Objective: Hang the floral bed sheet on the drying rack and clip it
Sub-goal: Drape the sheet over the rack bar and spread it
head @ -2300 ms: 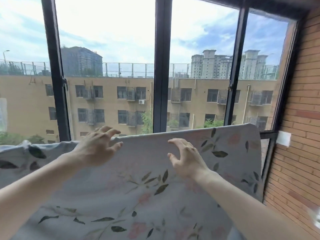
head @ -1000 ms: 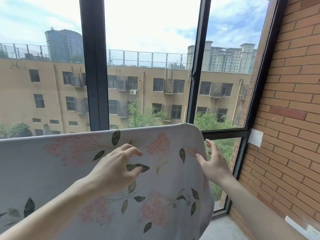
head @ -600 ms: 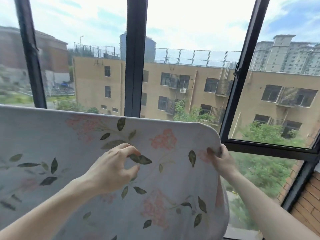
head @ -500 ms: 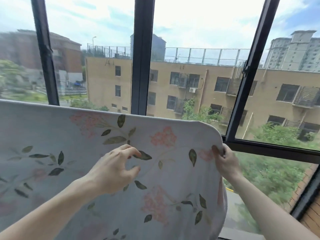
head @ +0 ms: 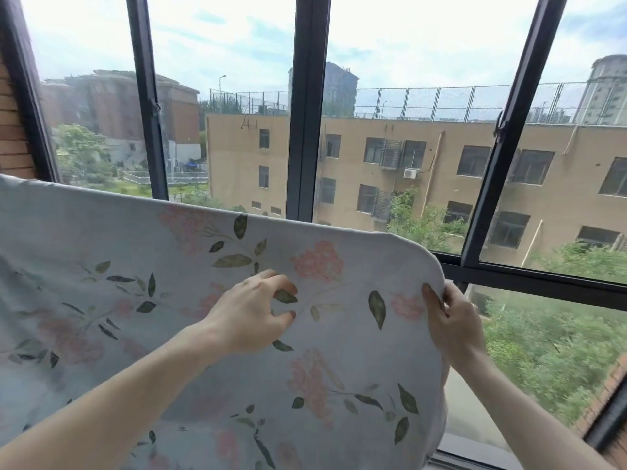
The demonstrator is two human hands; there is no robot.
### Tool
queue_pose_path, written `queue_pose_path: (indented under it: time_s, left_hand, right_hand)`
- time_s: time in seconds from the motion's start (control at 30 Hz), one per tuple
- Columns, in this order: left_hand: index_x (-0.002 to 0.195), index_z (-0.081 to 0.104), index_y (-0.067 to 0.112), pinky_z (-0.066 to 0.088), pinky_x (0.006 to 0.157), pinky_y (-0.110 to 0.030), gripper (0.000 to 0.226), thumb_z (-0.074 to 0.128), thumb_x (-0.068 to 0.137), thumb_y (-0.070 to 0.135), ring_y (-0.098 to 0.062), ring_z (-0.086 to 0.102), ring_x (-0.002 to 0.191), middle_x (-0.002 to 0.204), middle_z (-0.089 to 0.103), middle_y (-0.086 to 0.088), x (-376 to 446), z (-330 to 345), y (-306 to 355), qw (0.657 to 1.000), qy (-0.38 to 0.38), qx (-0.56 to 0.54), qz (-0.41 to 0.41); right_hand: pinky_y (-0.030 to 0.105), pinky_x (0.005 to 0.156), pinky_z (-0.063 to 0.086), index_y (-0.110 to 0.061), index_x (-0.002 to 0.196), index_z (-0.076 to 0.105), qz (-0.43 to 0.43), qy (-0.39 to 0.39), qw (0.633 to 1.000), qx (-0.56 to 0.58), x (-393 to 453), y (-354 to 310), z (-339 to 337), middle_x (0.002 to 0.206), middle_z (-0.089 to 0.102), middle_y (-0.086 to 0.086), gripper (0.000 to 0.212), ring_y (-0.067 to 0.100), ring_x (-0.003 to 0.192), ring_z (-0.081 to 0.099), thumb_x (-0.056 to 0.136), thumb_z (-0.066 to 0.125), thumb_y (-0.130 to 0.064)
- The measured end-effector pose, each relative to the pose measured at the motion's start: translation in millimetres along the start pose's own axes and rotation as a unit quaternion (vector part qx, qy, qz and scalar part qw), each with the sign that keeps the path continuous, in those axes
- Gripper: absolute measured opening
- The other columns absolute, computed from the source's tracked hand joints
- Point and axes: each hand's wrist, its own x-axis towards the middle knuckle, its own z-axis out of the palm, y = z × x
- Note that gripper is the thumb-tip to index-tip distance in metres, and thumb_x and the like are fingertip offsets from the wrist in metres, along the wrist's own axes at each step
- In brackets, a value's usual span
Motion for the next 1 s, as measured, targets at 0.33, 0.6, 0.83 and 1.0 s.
queue_pose_path:
  time_s: [0.33,0.6,0.83,1.0]
  left_hand:
    - [0.139,0.053,0.029,0.036,0.110,-0.031,0.057,0.072,0.085,0.036,-0.012,0.042,0.129,0.141,0.041,0.015,-20,4,72,0.985,0.125,0.006,0.118]
    - [0.150,0.041,0.035,0.012,0.123,-0.033,0.063,0.061,0.093,0.050,-0.013,0.028,0.145,0.150,0.042,0.014,7,20,124,0.981,0.124,0.059,0.134]
    - [0.113,0.058,0.035,0.028,0.109,-0.035,0.047,0.033,0.097,0.071,-0.015,0.045,0.114,0.110,0.056,0.013,38,39,153,0.986,0.132,0.084,0.057]
    - [0.080,0.053,0.028,0.032,0.097,-0.037,0.053,0.028,0.098,0.072,-0.016,0.046,0.091,0.079,0.056,0.011,46,49,163,0.981,0.177,0.077,0.010]
  right_hand:
    - [0.053,0.051,0.056,-0.028,0.094,0.064,-0.017,-0.008,0.999,0.027,-61,-11,-34,0.070,0.070,0.000,0.025,0.028,0.059,0.067,0.102,0.055,-0.050]
    - [0.052,0.049,0.052,-0.022,0.089,0.059,-0.047,-0.043,0.994,0.090,-66,3,-45,0.070,0.067,0.005,0.034,0.034,0.061,0.064,0.103,0.053,-0.052]
    - [0.053,0.058,0.059,-0.031,0.105,0.068,-0.087,-0.162,0.968,0.171,-49,25,-65,0.090,0.076,-0.002,0.022,0.023,0.075,0.075,0.104,0.053,-0.048]
    - [0.049,0.070,0.061,-0.037,0.116,0.074,-0.145,-0.211,0.943,0.214,-22,49,-79,0.102,0.078,-0.006,0.050,0.020,0.090,0.076,0.102,0.034,-0.064]
